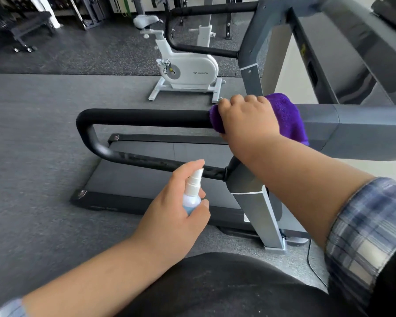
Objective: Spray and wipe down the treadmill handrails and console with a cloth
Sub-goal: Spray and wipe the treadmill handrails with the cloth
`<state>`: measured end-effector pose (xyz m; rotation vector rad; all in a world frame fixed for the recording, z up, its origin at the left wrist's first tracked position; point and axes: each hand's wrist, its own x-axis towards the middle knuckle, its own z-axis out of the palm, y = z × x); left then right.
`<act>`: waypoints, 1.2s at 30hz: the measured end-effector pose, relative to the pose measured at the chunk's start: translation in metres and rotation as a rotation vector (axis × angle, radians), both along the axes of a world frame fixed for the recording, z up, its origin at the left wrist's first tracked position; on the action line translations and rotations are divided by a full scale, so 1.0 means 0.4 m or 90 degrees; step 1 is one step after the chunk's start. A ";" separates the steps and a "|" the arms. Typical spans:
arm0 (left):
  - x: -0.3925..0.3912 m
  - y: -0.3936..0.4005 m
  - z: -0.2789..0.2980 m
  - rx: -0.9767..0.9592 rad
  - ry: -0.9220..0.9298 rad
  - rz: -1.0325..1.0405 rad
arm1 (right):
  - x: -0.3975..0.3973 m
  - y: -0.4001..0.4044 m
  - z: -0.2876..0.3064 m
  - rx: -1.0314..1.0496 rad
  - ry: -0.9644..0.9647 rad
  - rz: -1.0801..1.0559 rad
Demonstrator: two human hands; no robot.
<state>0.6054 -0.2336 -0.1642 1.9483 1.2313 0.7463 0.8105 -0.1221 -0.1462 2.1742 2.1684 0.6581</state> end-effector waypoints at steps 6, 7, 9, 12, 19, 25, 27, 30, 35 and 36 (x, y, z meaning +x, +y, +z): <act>-0.004 0.001 -0.003 0.001 0.004 -0.019 | 0.095 -0.043 0.047 -0.035 0.009 0.025; -0.012 0.001 -0.005 0.002 0.009 -0.014 | 0.105 -0.044 0.053 -0.032 0.000 0.019; -0.034 0.002 -0.011 0.002 0.019 0.004 | 0.102 -0.039 0.050 -0.021 -0.018 0.011; -0.072 0.001 -0.016 -0.012 0.023 0.030 | 0.066 -0.026 0.031 -0.018 -0.034 -0.004; -0.128 0.012 -0.011 -0.013 0.039 0.036 | -0.027 0.022 0.010 0.008 -0.015 -0.005; -0.180 0.039 -0.004 -0.011 0.029 0.026 | -0.115 0.060 0.005 0.009 -0.004 -0.002; -0.213 0.051 -0.003 -0.007 0.023 0.027 | -0.151 0.077 0.004 0.006 -0.007 0.003; -0.273 0.071 0.000 -0.001 0.022 0.032 | -0.222 0.103 0.004 0.002 -0.006 0.017; -0.389 0.121 0.006 -0.004 0.024 0.044 | -0.367 0.148 0.011 -0.035 0.015 0.021; -0.416 0.131 0.008 -0.003 0.023 0.050 | -0.397 0.160 0.013 -0.043 0.017 0.021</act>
